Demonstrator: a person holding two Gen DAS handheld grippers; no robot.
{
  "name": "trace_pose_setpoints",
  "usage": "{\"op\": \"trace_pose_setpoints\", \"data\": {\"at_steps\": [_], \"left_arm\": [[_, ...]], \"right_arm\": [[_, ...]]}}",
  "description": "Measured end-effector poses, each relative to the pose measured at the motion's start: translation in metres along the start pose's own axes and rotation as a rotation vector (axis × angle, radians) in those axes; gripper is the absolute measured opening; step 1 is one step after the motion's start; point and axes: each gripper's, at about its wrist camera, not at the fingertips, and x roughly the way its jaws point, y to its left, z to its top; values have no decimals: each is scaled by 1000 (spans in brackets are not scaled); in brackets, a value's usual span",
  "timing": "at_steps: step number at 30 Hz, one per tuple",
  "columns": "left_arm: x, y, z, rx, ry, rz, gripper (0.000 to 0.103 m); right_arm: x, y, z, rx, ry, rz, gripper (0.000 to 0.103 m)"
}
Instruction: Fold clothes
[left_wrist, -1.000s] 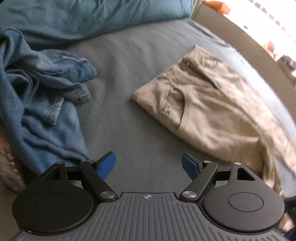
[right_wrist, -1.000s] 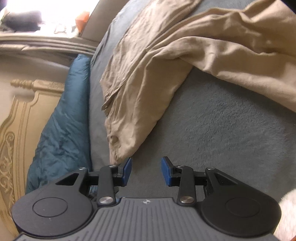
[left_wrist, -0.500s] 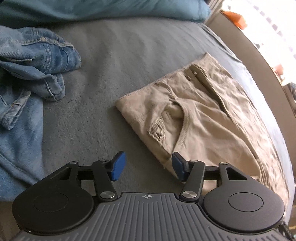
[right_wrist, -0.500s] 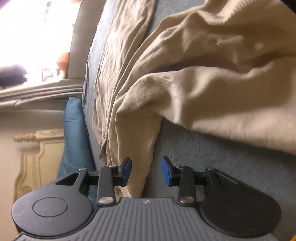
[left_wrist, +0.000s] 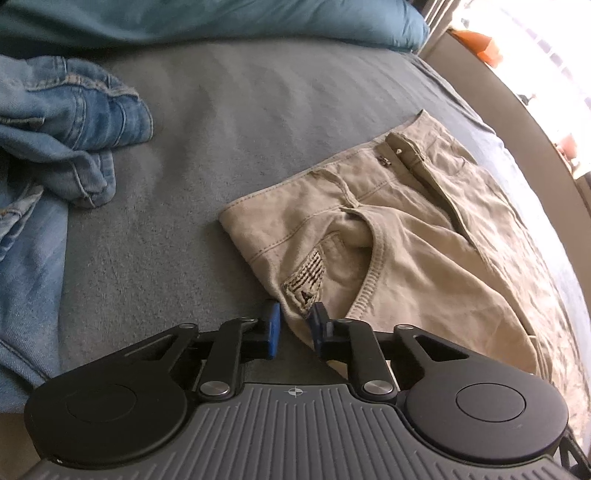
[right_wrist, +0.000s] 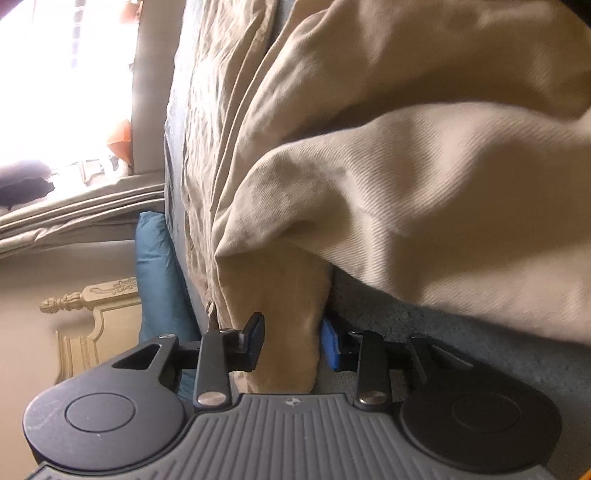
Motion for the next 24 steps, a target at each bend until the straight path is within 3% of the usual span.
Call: {"op": "trace_pose_setpoints", "data": {"at_steps": [4, 9, 17, 22, 24], "left_arm": [[-5, -3, 0, 21, -32, 8, 7], [-12, -2, 5, 17, -48, -6, 5], [-28, 2, 24, 14, -109, -27, 2], [-24, 10, 28, 6, -112, 15, 0], [-22, 15, 30, -2, -100, -6, 0]], "right_arm": [[-5, 4, -6, -32, 1, -12, 1], [-28, 16, -14, -103, 9, -29, 0], [-50, 26, -48, -144, 123, -73, 0], [-38, -2, -62, -57, 191, -165, 0], [-35, -14, -64, -20, 200, -181, 0]]}}
